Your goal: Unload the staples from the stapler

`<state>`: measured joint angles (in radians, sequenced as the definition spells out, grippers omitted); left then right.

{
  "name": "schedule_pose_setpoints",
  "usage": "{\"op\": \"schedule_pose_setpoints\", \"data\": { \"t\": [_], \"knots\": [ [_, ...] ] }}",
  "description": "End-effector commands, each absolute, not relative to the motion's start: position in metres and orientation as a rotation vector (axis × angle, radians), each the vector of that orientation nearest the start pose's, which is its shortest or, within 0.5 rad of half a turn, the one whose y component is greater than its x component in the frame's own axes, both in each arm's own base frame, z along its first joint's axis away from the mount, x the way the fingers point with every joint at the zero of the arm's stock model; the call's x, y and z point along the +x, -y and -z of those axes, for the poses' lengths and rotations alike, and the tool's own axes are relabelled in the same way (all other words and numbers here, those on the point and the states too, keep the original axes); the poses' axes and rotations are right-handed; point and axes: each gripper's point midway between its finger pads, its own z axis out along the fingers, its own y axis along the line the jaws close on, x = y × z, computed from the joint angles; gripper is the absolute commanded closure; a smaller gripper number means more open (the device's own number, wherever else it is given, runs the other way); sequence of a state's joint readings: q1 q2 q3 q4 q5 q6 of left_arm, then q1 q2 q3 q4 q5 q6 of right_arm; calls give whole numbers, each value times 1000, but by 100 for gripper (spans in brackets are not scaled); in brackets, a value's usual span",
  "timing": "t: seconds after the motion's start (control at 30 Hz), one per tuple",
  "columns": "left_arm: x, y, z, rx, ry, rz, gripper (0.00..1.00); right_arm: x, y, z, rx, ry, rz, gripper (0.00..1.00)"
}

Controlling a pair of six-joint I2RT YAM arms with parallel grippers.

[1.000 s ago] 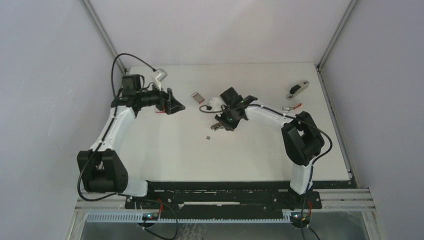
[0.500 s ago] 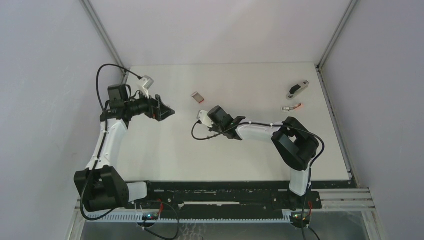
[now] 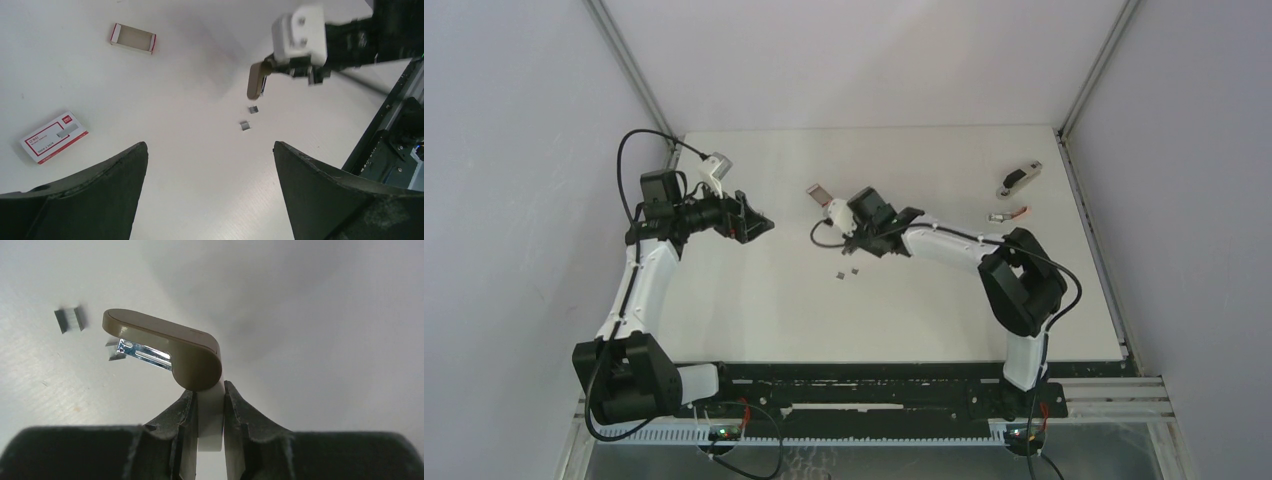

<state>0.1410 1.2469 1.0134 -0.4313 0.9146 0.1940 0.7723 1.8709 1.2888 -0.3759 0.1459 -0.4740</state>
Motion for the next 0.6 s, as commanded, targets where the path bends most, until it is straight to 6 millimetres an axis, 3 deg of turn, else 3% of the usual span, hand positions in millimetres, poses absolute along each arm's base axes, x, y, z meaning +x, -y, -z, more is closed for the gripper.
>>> {"op": "schedule_pose_setpoints", "data": {
  "t": [0.0, 0.3, 0.57],
  "knots": [
    [323, 91, -222, 569, -1936, 807, 0, 348, -281, -97, -1266, -2248, -288, 100],
    [308, 105, -219, 680, -1918, 857, 0, 319, -267, -89, -1172, -2568, -794, 97],
    [281, 144, -207, 1048, -1863, 791, 0, 304, -250, -86, -1017, -2723, -1056, 94]
  ]
}}
